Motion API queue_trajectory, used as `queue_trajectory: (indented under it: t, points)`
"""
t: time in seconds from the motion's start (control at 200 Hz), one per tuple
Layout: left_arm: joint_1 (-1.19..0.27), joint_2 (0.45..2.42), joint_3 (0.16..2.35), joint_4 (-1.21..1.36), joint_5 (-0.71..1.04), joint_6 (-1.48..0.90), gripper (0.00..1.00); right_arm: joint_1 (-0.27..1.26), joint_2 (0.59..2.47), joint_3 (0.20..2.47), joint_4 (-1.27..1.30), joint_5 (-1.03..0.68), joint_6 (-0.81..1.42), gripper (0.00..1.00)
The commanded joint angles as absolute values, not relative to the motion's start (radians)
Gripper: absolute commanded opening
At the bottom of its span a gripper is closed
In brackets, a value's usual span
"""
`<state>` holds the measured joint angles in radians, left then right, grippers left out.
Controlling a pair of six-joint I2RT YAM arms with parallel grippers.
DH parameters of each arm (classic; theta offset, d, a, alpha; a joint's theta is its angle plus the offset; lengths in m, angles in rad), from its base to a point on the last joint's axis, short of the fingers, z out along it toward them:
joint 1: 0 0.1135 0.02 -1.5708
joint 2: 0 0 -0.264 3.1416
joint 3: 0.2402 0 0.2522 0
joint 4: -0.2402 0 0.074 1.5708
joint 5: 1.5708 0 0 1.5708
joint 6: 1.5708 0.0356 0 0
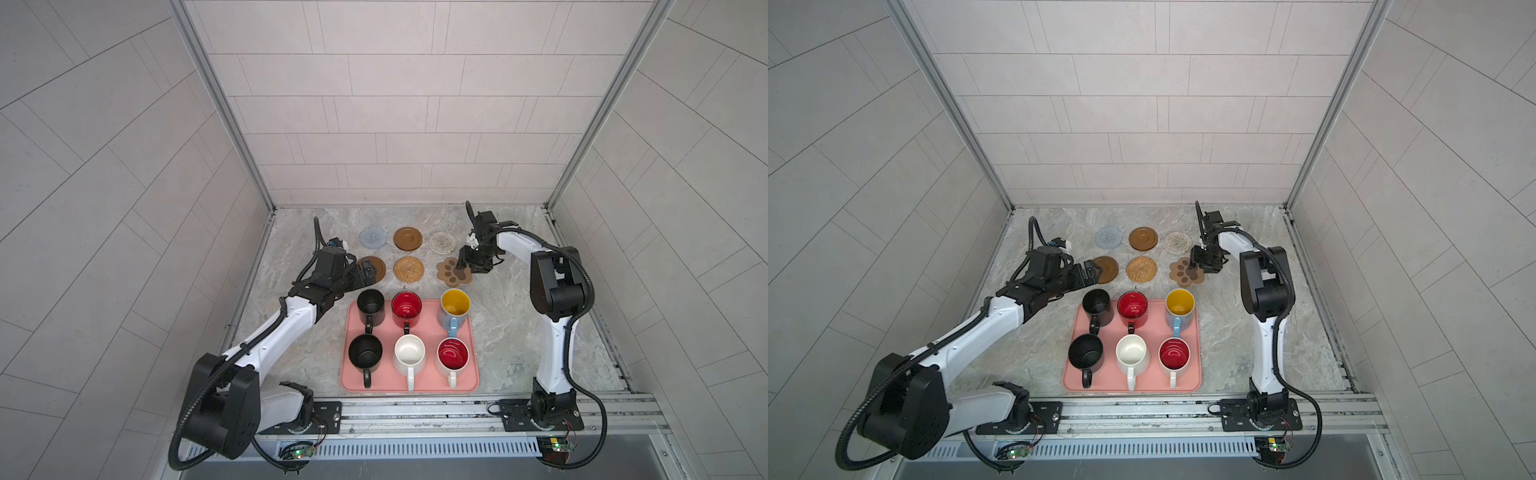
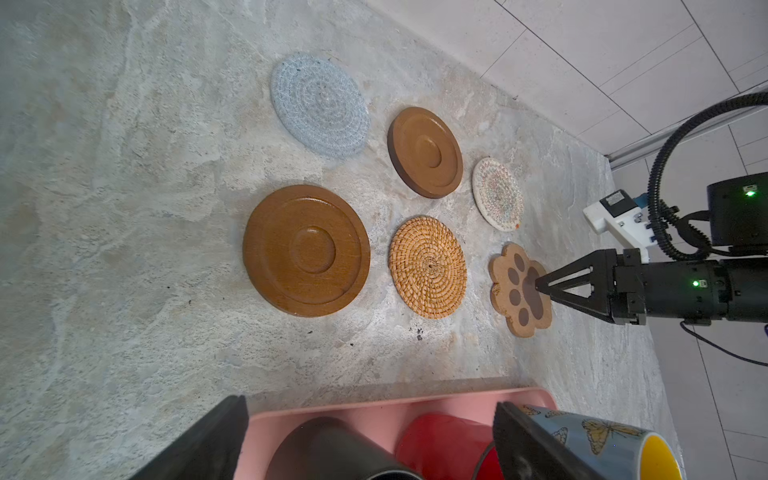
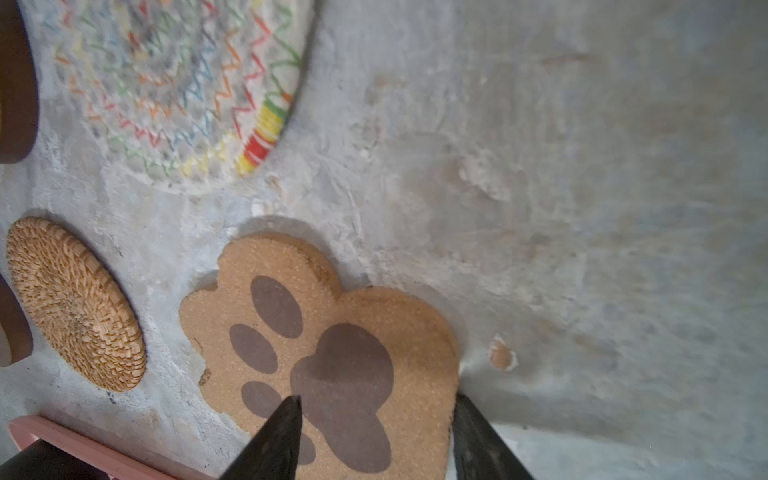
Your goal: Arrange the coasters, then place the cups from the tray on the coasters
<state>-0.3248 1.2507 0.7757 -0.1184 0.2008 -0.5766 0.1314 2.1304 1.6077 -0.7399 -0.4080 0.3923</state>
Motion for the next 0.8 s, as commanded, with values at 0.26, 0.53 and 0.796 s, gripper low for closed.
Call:
queue_trajectory:
  t: [0.26, 0.53, 0.796]
  points:
    - [-0.319, 1.224, 0.767, -0.112, 0.185, -0.58, 1.0, 0.162, 2.119, 1.571, -0.71, -0.422, 0.492, 0.6]
    - [-0.319, 1.224, 0.769, -0.111, 0.185, -0.58, 1.0, 0.174, 2.125, 1.578, -0.701, -0.427, 0.502, 0.6]
    - [-0.32, 1.224, 0.771, -0.11, 0.187, -0.578, 1.0, 0.175, 2.116, 1.586, -0.703, -0.427, 0.505, 0.6]
